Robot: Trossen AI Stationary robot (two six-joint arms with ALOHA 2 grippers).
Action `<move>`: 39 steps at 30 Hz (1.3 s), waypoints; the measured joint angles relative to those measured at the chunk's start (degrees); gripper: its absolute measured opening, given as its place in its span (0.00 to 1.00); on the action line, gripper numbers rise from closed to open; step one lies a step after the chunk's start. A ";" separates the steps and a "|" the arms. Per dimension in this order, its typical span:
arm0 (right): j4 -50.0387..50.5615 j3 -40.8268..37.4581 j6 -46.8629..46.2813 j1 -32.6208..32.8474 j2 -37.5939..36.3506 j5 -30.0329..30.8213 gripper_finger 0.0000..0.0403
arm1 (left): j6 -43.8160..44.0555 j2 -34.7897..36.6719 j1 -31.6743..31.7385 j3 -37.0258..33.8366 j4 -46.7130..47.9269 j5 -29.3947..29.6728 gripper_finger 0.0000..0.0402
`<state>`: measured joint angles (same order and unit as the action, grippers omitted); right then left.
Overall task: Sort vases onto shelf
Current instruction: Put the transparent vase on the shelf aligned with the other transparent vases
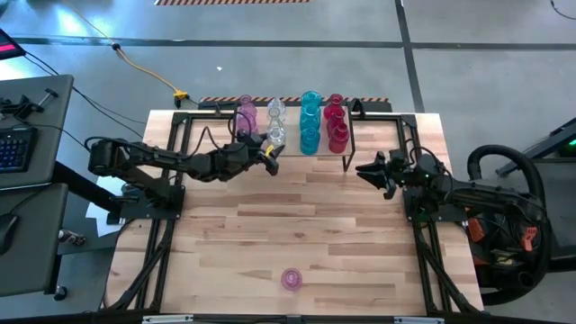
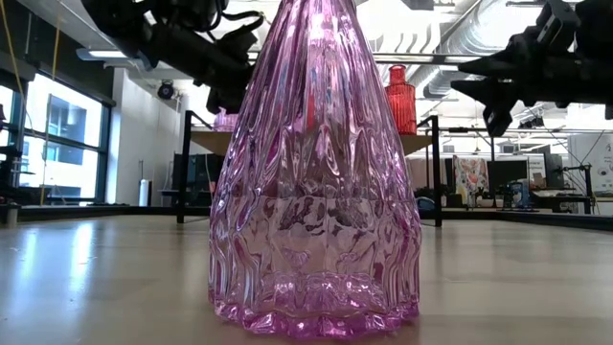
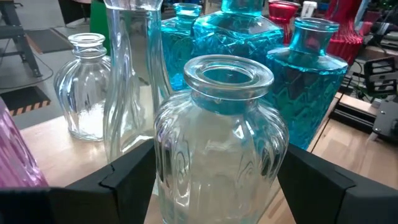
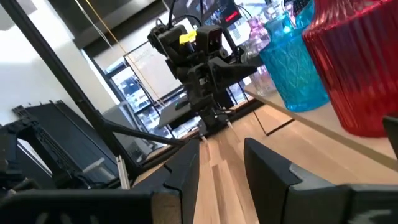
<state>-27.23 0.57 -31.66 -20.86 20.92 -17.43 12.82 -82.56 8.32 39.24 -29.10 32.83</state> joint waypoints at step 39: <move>15.92 0.18 -2.89 0.00 0.01 0.37 0.27 | 0.55 0.00 0.00 -0.02 0.13 0.95 0.69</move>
<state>-11.30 0.75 -34.54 -20.86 20.93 -17.06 13.37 -82.56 8.32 39.22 -28.97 33.78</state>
